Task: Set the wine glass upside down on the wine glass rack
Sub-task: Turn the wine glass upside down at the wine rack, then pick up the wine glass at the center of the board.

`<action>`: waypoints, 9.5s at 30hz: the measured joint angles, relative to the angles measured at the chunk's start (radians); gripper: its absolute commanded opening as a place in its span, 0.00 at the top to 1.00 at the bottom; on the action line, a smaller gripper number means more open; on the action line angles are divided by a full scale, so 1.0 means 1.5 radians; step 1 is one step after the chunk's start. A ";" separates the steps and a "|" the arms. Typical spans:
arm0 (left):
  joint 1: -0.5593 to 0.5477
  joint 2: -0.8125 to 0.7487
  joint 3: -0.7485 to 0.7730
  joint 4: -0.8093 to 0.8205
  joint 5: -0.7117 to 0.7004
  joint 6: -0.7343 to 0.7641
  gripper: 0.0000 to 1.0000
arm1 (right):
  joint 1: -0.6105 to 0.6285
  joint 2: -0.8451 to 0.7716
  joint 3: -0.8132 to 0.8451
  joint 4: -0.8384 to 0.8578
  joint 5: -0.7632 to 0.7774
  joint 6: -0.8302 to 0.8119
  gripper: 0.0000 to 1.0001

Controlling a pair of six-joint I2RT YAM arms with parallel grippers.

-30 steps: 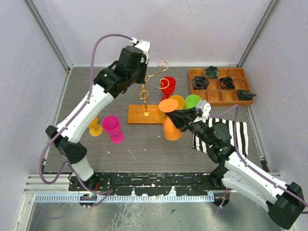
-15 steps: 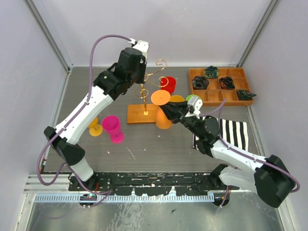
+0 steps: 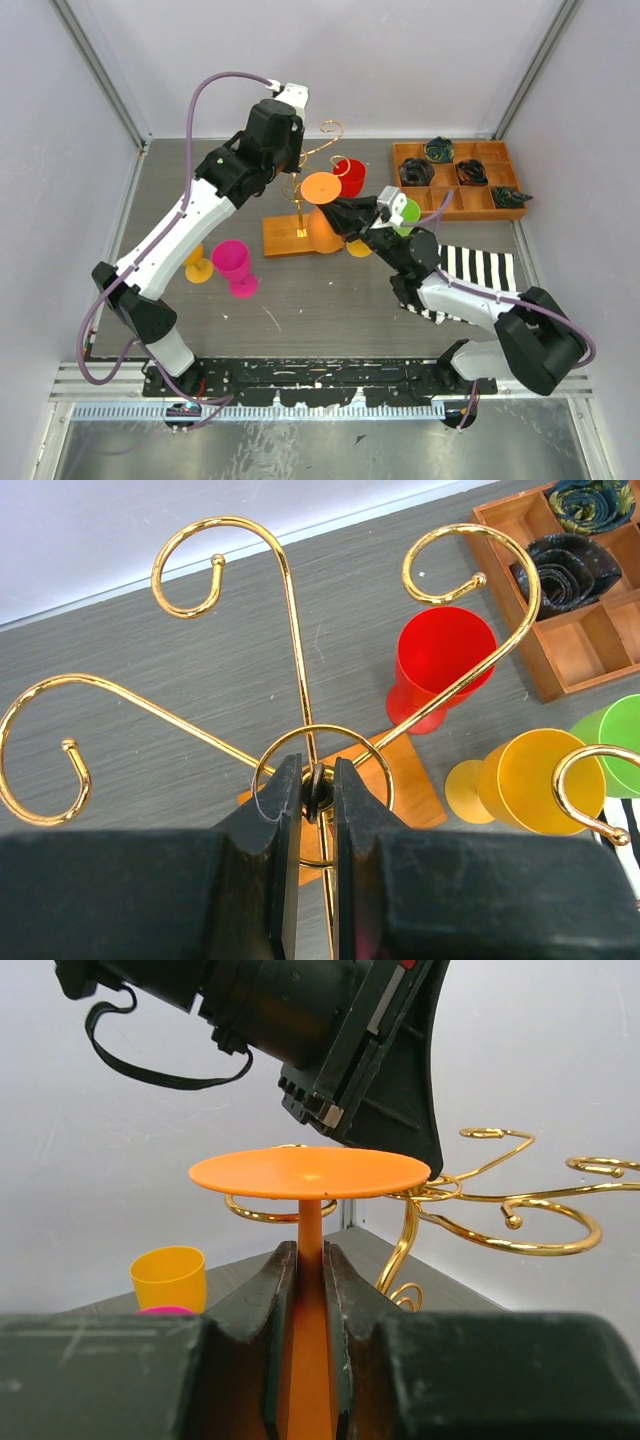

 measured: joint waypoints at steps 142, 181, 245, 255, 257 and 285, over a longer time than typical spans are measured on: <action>0.090 -0.053 -0.035 0.000 0.181 -0.071 0.38 | 0.048 -0.380 -0.138 -0.447 0.142 -0.019 0.35; 0.088 -0.540 -0.264 -0.159 0.066 -0.151 0.24 | 0.048 -0.415 0.031 -1.197 0.276 0.337 0.00; 0.088 -0.709 -0.584 -0.195 -0.045 -0.277 0.23 | 0.055 -0.468 -0.168 -0.974 0.207 0.393 0.13; 0.088 -0.769 -0.565 -0.230 -0.050 -0.221 0.21 | 0.201 -0.159 -0.200 -0.556 0.262 0.334 0.12; 0.088 -0.769 -0.566 -0.233 -0.051 -0.219 0.21 | 0.228 -0.081 -0.202 -0.452 0.282 0.305 0.12; 0.088 -0.802 -0.578 -0.232 -0.085 -0.214 0.19 | 0.335 0.596 0.113 0.180 0.301 0.006 0.20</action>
